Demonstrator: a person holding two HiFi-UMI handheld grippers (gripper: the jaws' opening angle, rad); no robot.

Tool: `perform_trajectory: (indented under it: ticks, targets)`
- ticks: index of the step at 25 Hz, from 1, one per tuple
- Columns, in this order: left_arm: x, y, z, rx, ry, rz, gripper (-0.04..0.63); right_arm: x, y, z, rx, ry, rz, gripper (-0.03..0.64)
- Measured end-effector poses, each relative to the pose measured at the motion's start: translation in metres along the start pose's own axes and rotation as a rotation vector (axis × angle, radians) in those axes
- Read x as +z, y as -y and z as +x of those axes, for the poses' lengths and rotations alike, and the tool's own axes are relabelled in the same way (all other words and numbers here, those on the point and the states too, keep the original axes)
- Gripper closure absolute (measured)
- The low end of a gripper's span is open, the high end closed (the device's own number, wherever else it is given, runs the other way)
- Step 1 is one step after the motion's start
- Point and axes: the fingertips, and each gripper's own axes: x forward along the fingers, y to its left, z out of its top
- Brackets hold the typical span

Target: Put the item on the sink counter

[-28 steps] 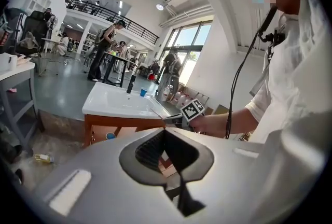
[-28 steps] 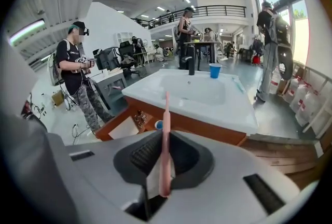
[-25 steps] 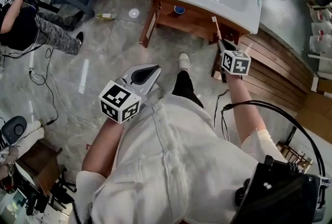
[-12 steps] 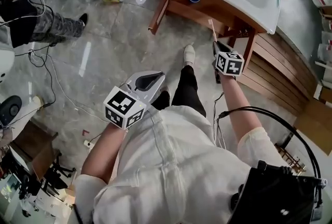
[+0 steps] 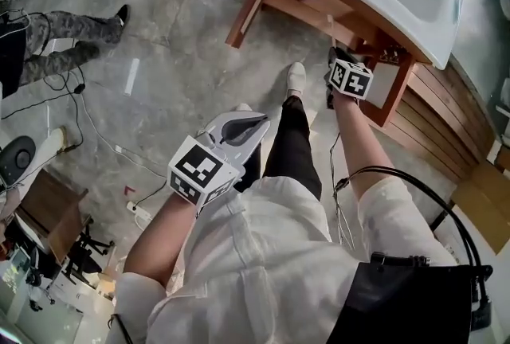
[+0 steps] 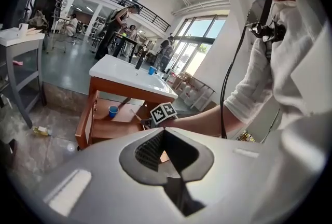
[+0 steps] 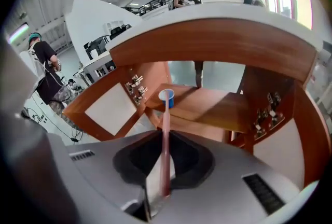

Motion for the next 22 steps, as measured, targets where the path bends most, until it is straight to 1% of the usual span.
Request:
perform_trajectory:
  ticks: [3, 7, 12, 15, 18, 22]
  targets:
    - [-0.003, -0.011, 0.017, 0.015, -0.003, -0.032, 0.590, 0.000, 0.016, 0.032, -0.020, -0.014, 0.041, 0.574]
    - [-0.008, -0.026, 0.036, 0.036, 0.000, -0.097, 0.590, 0.000, 0.030, 0.075, -0.037, -0.047, 0.059, 0.574]
    - [-0.006, -0.042, 0.055, 0.041, -0.004, -0.085, 0.591, 0.013, 0.045, 0.117, -0.056, -0.044, 0.121, 0.574]
    - [-0.005, -0.051, 0.063, 0.048, 0.007, -0.107, 0.591, 0.021, 0.052, 0.137, -0.062, -0.039, 0.127, 0.574]
    - [-0.008, -0.060, 0.068, 0.054, 0.017, -0.131, 0.590, 0.023, 0.063, 0.157, -0.077, -0.030, 0.165, 0.574]
    - [-0.016, -0.069, 0.071, 0.077, 0.020, -0.165, 0.590, 0.027, 0.074, 0.182, -0.090, -0.025, 0.183, 0.574]
